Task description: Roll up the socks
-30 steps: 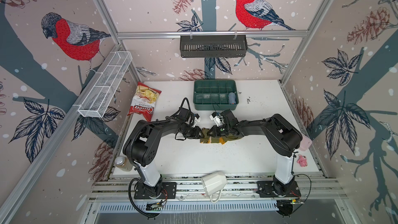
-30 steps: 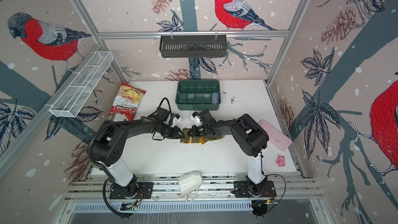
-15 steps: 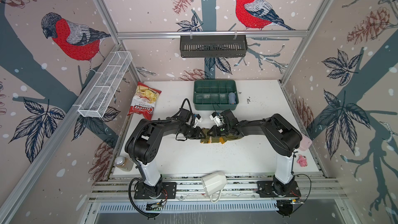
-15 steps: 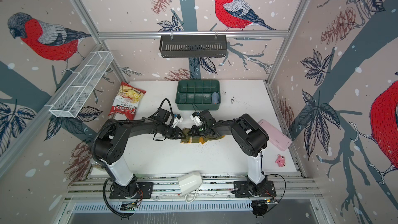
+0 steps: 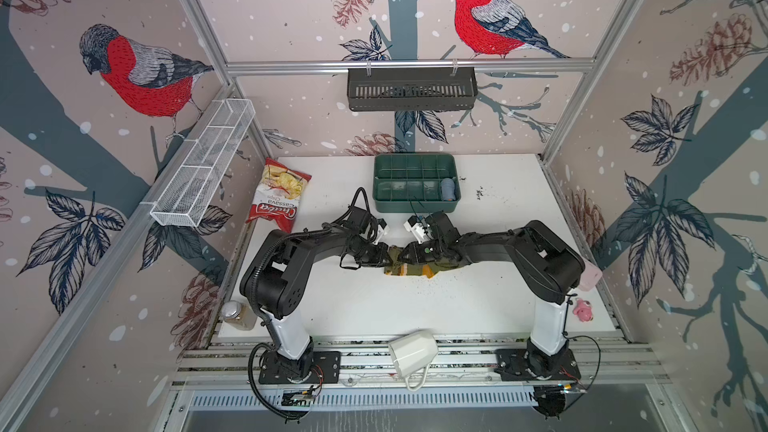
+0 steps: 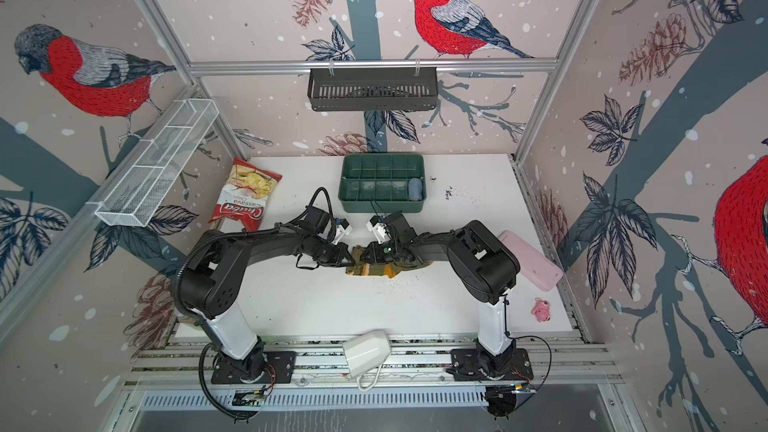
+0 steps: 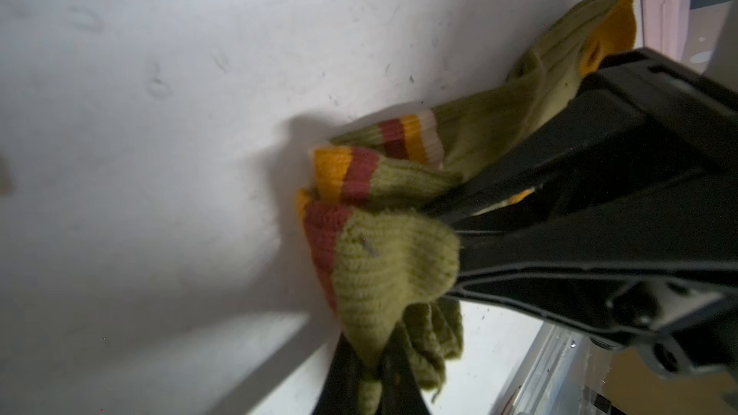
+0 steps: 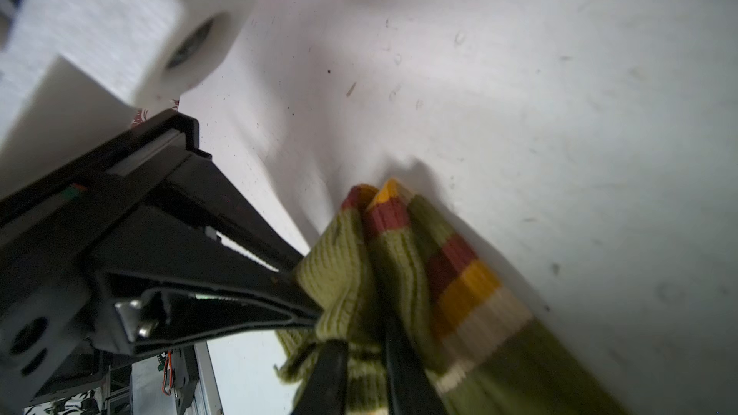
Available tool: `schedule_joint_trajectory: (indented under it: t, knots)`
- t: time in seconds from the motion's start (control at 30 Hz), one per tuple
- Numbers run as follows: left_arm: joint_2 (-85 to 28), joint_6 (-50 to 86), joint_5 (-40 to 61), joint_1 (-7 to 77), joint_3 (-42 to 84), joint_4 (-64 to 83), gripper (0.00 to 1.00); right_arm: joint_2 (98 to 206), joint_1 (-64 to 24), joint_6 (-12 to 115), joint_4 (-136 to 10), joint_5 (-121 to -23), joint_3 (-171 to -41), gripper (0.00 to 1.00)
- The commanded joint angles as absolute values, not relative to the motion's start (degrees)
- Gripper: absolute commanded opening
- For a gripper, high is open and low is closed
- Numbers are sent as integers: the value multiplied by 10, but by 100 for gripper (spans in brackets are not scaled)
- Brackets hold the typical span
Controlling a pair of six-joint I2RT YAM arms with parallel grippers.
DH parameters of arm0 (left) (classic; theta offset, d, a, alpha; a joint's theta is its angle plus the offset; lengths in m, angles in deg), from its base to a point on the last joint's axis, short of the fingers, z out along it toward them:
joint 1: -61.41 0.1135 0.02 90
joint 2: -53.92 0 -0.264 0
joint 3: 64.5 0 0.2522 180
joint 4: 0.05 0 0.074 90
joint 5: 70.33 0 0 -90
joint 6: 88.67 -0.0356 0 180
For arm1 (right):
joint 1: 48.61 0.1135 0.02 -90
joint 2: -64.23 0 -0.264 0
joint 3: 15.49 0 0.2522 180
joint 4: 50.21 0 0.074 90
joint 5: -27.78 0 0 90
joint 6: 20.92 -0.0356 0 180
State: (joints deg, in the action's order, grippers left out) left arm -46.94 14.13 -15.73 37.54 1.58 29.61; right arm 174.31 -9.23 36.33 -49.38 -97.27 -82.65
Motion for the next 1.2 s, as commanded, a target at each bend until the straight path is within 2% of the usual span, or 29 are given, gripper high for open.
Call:
schedule_joint_trajectory:
  t: [0.0,0.27,0.53,0.73,0.97,1.17]
  knots:
    - [-461,113,-83,374,33,371,3,1723,-99,372,-529,-946,-818,27]
    - [-472,96,34,341,93,473,3,1689,-116,377,-527,-947,-788,30]
    - [-506,111,165,274,189,570,1,1693,-112,359,-482,-983,-768,21]
    - [-540,130,248,229,243,632,0,1699,-103,327,-424,-1020,-764,18]
    - [-579,149,314,185,294,675,0,1717,-104,298,-379,-1031,-752,15]
    - [-577,160,315,175,310,677,0,1714,-116,273,-355,-1002,-726,12]
